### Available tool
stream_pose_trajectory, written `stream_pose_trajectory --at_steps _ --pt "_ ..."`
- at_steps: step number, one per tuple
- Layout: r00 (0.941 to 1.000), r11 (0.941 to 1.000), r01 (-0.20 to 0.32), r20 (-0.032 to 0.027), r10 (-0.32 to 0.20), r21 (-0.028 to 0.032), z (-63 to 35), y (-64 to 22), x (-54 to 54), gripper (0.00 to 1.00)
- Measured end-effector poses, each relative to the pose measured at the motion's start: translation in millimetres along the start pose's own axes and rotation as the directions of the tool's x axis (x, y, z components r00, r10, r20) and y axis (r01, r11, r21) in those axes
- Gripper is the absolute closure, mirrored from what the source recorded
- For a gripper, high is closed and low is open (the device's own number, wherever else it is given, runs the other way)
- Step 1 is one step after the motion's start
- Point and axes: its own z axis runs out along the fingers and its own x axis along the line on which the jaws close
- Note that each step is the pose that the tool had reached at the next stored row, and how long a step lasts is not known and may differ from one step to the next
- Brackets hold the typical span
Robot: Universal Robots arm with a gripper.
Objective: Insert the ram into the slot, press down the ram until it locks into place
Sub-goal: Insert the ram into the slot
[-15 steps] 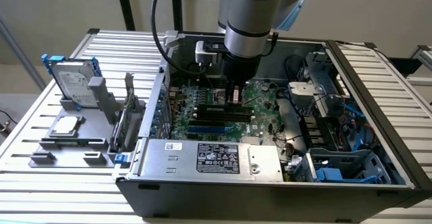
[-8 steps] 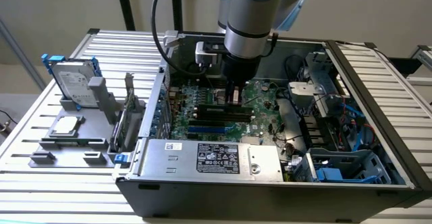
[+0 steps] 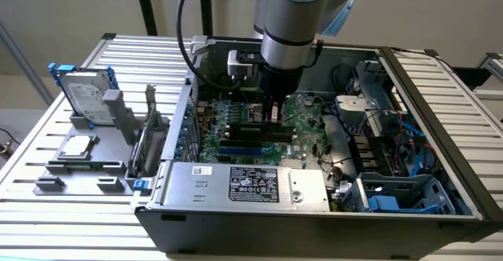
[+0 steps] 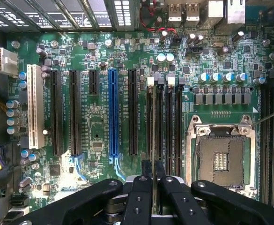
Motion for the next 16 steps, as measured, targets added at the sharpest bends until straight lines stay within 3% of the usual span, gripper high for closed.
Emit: stream_pose_trajectory --at_steps 16 --pt "0.9998 0.9998 0.021 -0.0013 -0.021 -0.0004 5.7 -0.4 0.1 0.87"
